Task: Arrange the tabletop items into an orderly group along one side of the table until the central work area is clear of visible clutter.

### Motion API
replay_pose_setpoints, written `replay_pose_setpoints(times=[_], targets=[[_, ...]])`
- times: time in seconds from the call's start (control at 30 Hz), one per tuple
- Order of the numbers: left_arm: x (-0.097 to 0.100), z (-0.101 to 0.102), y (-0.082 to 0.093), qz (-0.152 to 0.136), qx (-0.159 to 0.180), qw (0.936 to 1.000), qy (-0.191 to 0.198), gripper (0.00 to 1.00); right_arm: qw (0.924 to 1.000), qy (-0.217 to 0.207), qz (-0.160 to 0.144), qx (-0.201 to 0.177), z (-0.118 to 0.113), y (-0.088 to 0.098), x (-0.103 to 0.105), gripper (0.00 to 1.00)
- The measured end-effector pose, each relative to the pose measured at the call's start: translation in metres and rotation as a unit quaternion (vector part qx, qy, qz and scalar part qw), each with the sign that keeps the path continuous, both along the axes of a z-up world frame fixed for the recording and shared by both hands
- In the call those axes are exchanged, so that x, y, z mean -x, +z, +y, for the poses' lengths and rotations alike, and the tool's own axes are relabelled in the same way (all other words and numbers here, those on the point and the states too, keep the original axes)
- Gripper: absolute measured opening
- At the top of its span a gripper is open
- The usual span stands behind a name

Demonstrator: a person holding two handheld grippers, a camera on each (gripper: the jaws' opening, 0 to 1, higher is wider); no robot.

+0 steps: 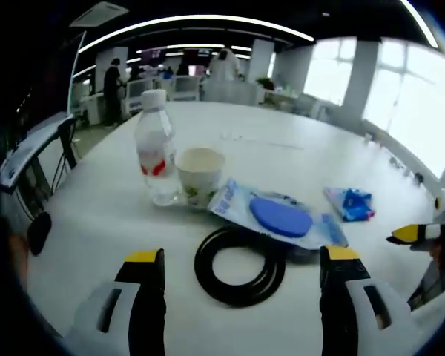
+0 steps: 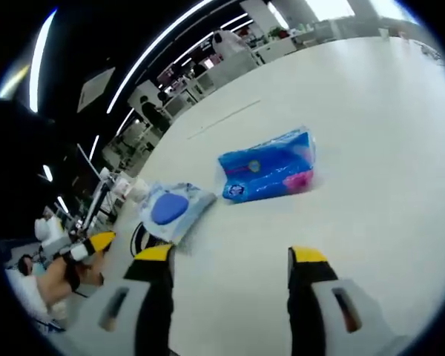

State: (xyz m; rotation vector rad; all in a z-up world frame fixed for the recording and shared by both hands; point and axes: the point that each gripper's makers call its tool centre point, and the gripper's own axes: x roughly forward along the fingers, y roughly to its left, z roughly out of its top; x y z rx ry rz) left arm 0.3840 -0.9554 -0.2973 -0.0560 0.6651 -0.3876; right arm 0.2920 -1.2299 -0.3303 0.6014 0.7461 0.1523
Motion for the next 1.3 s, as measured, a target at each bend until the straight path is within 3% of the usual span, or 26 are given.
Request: replay_pose_setpoints(times=[0.3, 0.63, 0.97, 1.3], targets=[[-0.017, -0.005, 0.002, -0.002, 0.011, 0.9997, -0.022, 0.8, 0.9999, -0.013, 0.01, 0.004, 0.001, 0.003, 0.008, 0.58], [-0.033, -0.005, -0.013, 0.017, 0.009, 0.9992, -0.035, 0.76, 0.9997, -0.007, 0.019, -0.016, 0.028, 0.004, 0.006, 0.54], [-0.057, -0.006, -0.016, 0.021, 0.026, 0.9988, -0.036, 0.72, 0.9985, -0.018, 0.024, -0.045, 0.044, 0.005, -0.006, 0.47], [-0.067, -0.008, -0.024, 0.035, 0.042, 0.9981, -0.029, 0.67, 0.9959, -0.037, 0.032, -0.076, 0.061, 0.0, -0.025, 0.45]])
